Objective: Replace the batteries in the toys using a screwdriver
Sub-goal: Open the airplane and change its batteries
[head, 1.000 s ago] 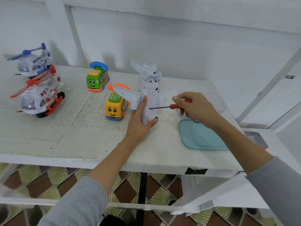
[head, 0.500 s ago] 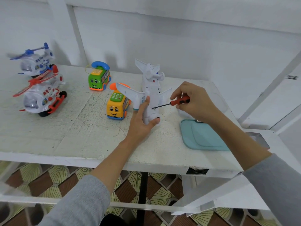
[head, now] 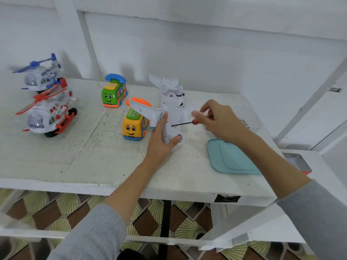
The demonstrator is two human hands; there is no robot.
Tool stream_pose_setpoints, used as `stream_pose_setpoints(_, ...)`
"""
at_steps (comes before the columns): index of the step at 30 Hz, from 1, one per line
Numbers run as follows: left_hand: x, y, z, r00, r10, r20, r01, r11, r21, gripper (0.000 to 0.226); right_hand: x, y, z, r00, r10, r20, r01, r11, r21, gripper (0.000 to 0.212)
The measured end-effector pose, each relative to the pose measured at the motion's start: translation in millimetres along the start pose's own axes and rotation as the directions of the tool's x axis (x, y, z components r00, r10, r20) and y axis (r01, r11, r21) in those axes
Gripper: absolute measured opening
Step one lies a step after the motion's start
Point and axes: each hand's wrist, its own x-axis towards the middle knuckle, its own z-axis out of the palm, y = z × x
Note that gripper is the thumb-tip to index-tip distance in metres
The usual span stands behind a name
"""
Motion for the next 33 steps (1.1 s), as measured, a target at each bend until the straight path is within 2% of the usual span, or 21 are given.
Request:
stream_pose_setpoints(2,0.1,-0.1,0.1,1.000,-0.006,0.006,0.006,1.000,0.010,0.075,2.1,4.4,2.3,1.000,0.022,-0.014,-0.022,0.999,-0.037,0.036)
stream_pose_setpoints(6,0.1,1.3,0.5,1.000,-0.025,0.007,0.025,1.000,-0.003,0.074,-0.6,10.1,1.5,0.994,-0.095,-0.051,0.098,0.994,0.055,0.005)
stream_pose_setpoints(9,0.4,0.6,1.3,1.000,-0.018,0.016,0.018,1.000,0.001,0.075,-2.5,12.6,0.3,0.983,-0.177,-0.048,0.179,0.983,0.035,0.017)
stream_pose_setpoints(12,1.3,-1.0,1.0,1.000,-0.010,0.020,0.010,1.000,0.001,0.075,0.5,11.3,3.3,0.996,-0.077,-0.038,0.077,0.997,-0.018,0.015)
stream_pose_setpoints(14,1.5,-1.6,0.4,1.000,-0.004,0.019,0.004,1.000,0.006,0.077,3.5,13.4,5.0,1.000,0.011,0.008,-0.010,0.996,-0.094,0.032)
stream_pose_setpoints(15,1.4,-1.2,0.1,1.000,-0.004,0.017,0.004,1.000,0.002,0.078,4.2,14.4,5.1,1.000,0.006,0.010,-0.005,0.993,-0.120,0.034)
stream_pose_setpoints(18,1.7,0.3,0.6,1.000,-0.001,0.002,0.001,0.999,-0.039,0.081,0.5,13.5,5.4,0.995,-0.088,-0.038,0.087,0.995,-0.040,0.010)
stream_pose_setpoints(21,2.1,0.5,0.2,1.000,0.007,0.002,-0.007,0.999,-0.054,0.084,-3.1,11.2,8.9,0.984,-0.175,-0.044,0.175,0.985,-0.005,0.016)
stream_pose_setpoints(23,1.9,-0.2,-0.1,1.000,0.014,0.009,-0.013,0.999,-0.052,0.084,-2.6,8.2,11.7,0.990,-0.129,-0.065,0.130,0.991,0.015,0.014)
stream_pose_setpoints(26,2.2,-1.2,-0.5,1.000,0.005,0.010,-0.004,0.998,-0.059,0.084,2.7,6.3,13.7,0.999,-0.004,-0.039,0.002,0.999,-0.039,0.035)
stream_pose_setpoints(28,2.7,-1.4,-0.6,1.000,0.001,0.008,-0.001,0.998,-0.058,0.084,4.9,4.7,10.4,0.999,-0.025,-0.044,0.022,0.997,-0.069,0.028)
stream_pose_setpoints(30,3.1,-1.7,-1.1,1.000,-0.010,0.003,0.010,0.998,-0.063,0.083,4.2,1.8,6.3,0.996,-0.071,-0.062,0.072,0.997,0.022,0.008)
stream_pose_setpoints(31,3.3,-2.1,-1.4,1.000,-0.014,0.004,0.014,0.998,-0.065,0.083,3.7,1.5,5.3,0.993,-0.097,-0.061,0.100,0.994,0.046,0.005)
stream_pose_setpoints(33,3.5,-3.4,-1.6,1.000,-0.013,0.012,0.014,0.998,-0.064,0.083,4.1,1.8,4.8,0.991,-0.124,-0.043,0.124,0.992,0.003,0.015)
